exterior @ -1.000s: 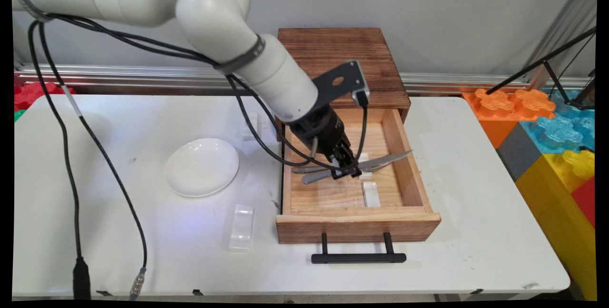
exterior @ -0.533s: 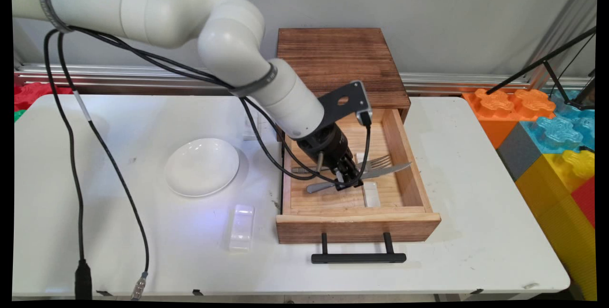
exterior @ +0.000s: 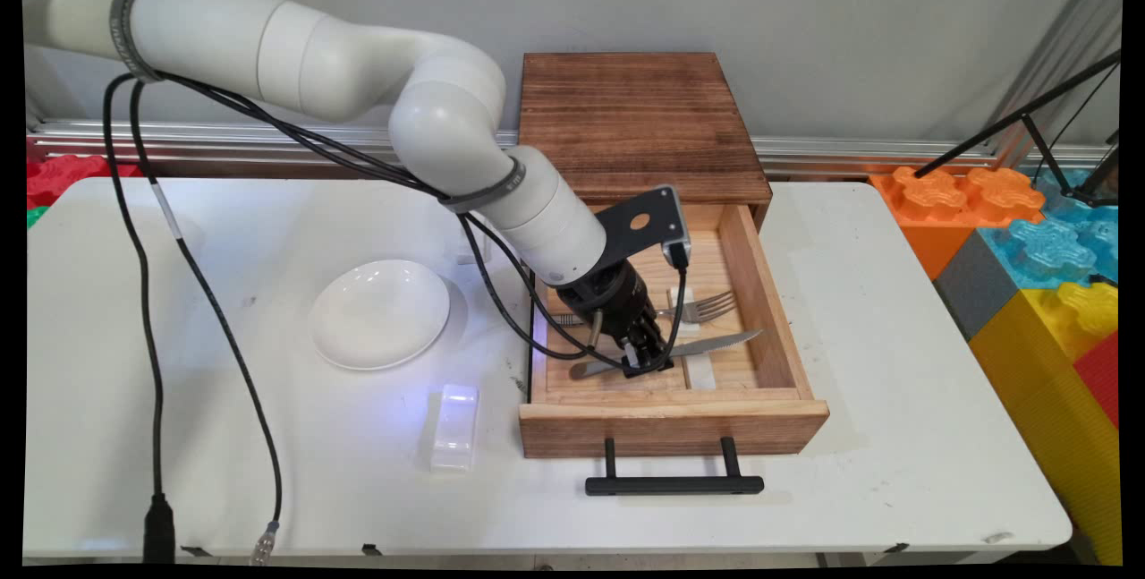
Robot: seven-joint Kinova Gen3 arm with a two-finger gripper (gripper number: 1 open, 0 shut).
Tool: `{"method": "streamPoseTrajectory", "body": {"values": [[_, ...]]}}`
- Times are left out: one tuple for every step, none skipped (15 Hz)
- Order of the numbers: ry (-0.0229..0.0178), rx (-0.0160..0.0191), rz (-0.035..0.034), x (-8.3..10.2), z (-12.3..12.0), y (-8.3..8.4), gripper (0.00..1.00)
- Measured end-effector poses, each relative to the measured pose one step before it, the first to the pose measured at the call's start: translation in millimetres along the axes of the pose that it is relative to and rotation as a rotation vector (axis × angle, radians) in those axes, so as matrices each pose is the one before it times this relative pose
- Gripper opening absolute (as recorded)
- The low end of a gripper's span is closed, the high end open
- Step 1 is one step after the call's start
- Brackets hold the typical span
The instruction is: Place the picked object into the drawer
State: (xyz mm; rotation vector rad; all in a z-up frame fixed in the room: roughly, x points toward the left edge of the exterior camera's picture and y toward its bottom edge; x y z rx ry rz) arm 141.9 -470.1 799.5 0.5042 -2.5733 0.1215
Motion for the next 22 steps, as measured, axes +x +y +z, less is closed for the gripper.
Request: {"method": "streamPoseTrajectory", "body": {"values": [[-0.00181, -0.0035, 0.00081, -1.47, 2.22, -0.14, 0.0], [-0.00097, -0.00269, 0.00031, -0.91, 1.26, -0.1, 0.0], [-0.00155, -0.00377, 0.00085, -1.37, 1.67, -0.19, 0.0], [-0.0016, -0.00379, 0.00088, -1.41, 1.67, -0.21, 0.0], [-0.00161, -0.00338, 0.00093, -1.34, 1.51, -0.26, 0.0], [-0.0016, -0.0024, 0.00104, -1.09, 1.1, -0.19, 0.0], [-0.00198, -0.00227, 0.001, -1.18, 1.09, -0.29, 0.0], [-0.00189, -0.00192, 0.00102, -1.09, 1.02, -0.2, 0.0], [-0.00167, -0.00131, 0.00013, -0.98, 0.83, -0.19, 0.0], [-0.00171, -0.00114, 0.00005, -1.02, 0.94, -0.26, 0.0], [-0.0015, -0.00058, -0.00046, -0.77, 0.74, -0.28, 0.0], [-0.00077, -0.00051, -0.00043, -0.53, 0.7, -0.17, 0.0], [-0.00042, -0.0014, -0.00168, -0.61, 0.9, -0.22, 0.0], [0.00036, -0.00199, -0.00174, -0.39, 0.78, -0.16, 0.0], [0.0009, -0.00171, -0.00148, -0.15, 0.48, -0.13, 1.0], [0.00165, -0.00197, -0.00158, 0.02, 0.2, -0.14, 1.0], [0.00093, -0.00189, -0.00187, -0.17, 0.03, -0.06, 1.0], [0.00067, -0.00207, -0.00209, -0.09, -0.21, 0.05, 1.0], [0.00114, -0.00251, -0.00221, 0.15, -0.51, 0.13, 1.0], [0.00154, -0.00219, -0.00277, -0.11, -0.93, 0.11, 1.0], [0.00115, -0.00181, -0.00159, 0.1, -0.78, 0.24, 1.0], [0.00124, -0.00273, -0.00297, -0.15, -1.64, 0.68, 1.0]]}}
